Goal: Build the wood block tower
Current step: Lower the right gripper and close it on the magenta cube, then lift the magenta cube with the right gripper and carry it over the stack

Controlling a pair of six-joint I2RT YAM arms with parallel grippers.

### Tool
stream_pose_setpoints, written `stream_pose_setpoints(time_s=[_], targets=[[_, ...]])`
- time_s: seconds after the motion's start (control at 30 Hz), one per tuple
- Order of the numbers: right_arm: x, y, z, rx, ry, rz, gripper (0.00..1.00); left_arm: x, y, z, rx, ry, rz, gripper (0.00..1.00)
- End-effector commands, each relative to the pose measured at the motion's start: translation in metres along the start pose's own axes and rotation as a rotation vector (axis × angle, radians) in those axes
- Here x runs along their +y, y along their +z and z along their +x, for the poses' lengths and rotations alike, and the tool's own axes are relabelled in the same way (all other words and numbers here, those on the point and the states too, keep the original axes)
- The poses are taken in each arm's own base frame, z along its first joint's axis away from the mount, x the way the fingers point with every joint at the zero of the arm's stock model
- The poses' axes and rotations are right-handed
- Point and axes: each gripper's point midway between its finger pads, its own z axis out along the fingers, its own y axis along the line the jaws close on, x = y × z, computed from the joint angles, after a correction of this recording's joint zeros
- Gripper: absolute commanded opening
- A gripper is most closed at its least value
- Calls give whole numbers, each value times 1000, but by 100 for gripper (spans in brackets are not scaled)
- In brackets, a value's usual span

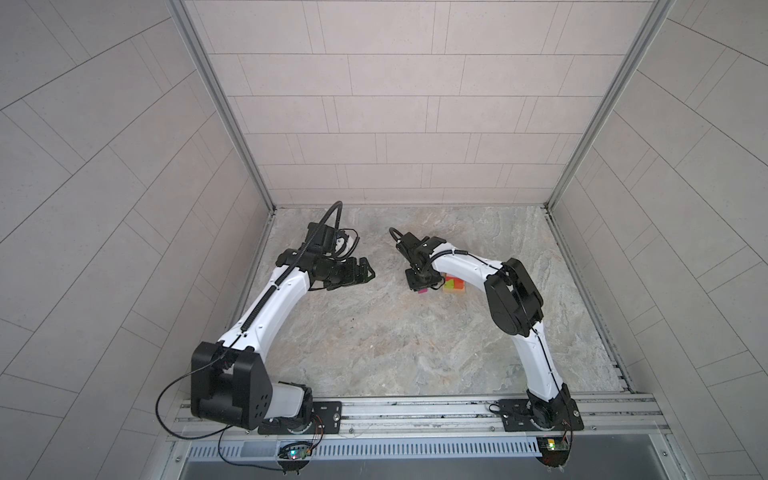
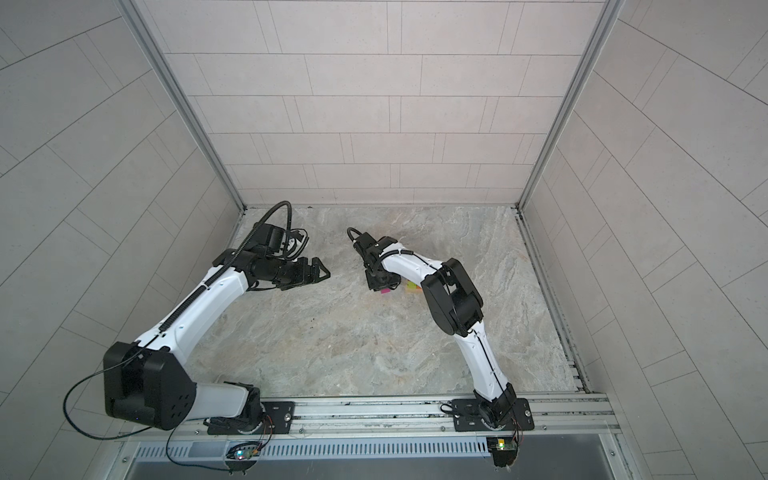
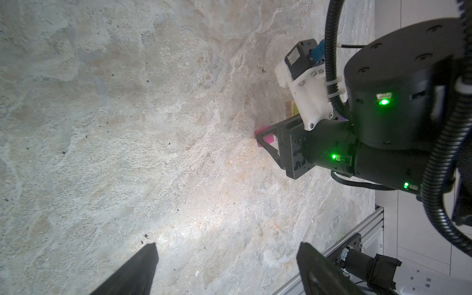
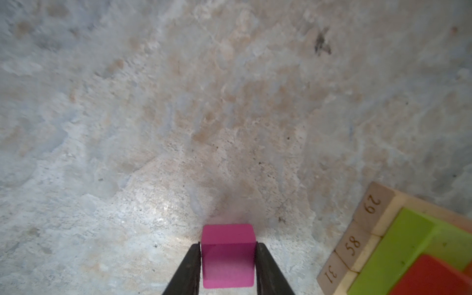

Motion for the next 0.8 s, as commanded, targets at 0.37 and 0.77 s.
stream_pose_setpoints(time_s=[0.37, 0.77], targets=[[-5, -8, 0, 1, 12, 21, 28, 0, -6, 2, -11, 5, 2, 92], [-1, -17, 2, 30, 65, -8, 5, 0, -6, 3, -11, 6, 1, 92]])
